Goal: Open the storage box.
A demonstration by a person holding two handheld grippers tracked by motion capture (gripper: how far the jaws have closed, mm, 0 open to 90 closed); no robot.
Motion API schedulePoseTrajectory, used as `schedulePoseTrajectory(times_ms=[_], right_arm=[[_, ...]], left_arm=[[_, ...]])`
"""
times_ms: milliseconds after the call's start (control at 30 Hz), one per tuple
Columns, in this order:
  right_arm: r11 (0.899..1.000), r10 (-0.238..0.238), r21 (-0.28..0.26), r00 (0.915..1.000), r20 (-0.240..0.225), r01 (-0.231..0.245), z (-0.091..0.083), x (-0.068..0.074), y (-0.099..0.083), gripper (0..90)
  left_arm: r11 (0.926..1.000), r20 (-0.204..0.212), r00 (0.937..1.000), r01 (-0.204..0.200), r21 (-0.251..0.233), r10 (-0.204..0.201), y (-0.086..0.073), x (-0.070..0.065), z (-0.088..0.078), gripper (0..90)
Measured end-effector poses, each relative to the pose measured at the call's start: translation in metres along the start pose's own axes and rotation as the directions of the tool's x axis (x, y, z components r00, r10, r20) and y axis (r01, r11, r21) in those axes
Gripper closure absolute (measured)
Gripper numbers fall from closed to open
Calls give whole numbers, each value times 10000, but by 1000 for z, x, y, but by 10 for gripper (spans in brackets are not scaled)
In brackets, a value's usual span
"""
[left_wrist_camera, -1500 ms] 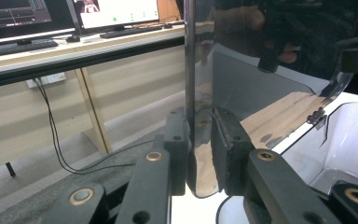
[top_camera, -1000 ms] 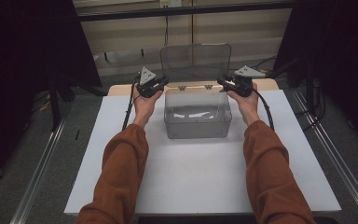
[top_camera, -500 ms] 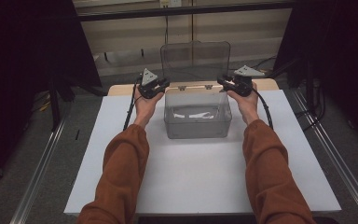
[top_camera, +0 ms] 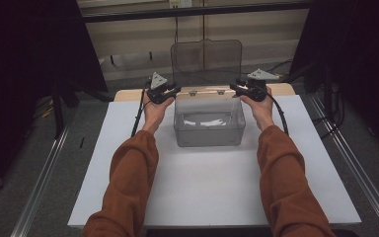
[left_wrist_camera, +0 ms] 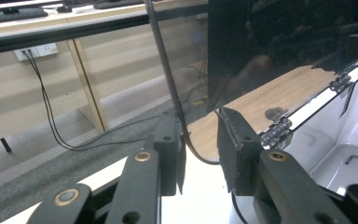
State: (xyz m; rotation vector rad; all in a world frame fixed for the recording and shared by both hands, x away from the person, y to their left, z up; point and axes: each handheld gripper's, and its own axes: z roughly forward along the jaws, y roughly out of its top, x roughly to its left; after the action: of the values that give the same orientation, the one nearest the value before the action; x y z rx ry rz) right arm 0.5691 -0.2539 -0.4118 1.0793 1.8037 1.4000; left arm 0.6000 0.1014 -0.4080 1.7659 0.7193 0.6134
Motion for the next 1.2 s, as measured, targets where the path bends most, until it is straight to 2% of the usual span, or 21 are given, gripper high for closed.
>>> schedulePoseTrajectory(times_ms=[233,333,633,733,1033,1200], right_arm=[[9998,143,102,9999,-69,-143,5,-2,-1,581],[9998,179,114,9998,-89,-178,6,-2,-1,572],[9996,239,172,9996,-168,-236,6,-3,-1,561],[9994,318,173,9993,-178,-315,7,-4,-2,555],[9988,441,231,9989,-166,-437,8,-6,-5,529],[9986,478,224,9988,-132,-475,9,-6,-6,523]], left_arm=[[9995,245,9992,327,7,-327,-1,3,2,670],[9994,145,9993,340,70,-341,-1,3,3,662],[9983,327,9979,549,182,-555,-1,5,5,639],[9980,257,9980,562,298,-570,0,4,6,616],[9934,334,9936,1067,411,-1081,-1,3,10,553],[9924,283,9929,1140,459,-1153,-1,3,10,546]])
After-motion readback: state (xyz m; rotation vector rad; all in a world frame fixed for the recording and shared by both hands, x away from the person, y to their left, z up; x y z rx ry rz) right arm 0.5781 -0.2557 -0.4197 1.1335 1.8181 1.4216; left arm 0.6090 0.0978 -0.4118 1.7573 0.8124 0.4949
